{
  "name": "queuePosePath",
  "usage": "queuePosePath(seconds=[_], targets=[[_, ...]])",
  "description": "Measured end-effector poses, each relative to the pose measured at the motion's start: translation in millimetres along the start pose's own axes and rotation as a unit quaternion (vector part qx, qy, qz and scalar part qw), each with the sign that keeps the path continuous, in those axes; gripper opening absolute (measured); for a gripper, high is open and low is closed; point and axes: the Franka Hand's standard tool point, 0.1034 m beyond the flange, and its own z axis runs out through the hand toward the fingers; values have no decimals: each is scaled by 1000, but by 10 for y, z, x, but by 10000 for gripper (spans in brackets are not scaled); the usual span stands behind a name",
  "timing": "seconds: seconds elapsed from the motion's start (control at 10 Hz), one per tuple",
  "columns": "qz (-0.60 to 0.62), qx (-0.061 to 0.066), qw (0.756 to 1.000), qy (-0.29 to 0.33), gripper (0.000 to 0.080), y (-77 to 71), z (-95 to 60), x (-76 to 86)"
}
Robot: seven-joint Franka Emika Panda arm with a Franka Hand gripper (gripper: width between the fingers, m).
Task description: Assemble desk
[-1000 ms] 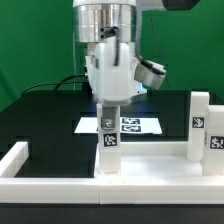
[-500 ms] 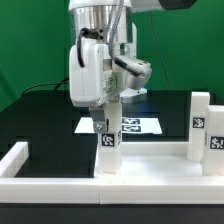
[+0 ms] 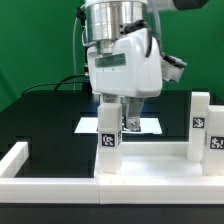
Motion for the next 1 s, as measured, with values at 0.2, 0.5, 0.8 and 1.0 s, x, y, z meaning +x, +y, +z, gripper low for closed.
queuePosePath(seconds=[0.2, 0.5, 0.8, 1.0], targets=[[-55, -1, 999, 2, 649, 6, 2, 18], [-312, -16, 950, -20, 649, -25, -63, 91], [-325, -18, 945, -20, 649, -10, -58, 113], [-309, -18, 951, -19, 517, -8, -58, 116]])
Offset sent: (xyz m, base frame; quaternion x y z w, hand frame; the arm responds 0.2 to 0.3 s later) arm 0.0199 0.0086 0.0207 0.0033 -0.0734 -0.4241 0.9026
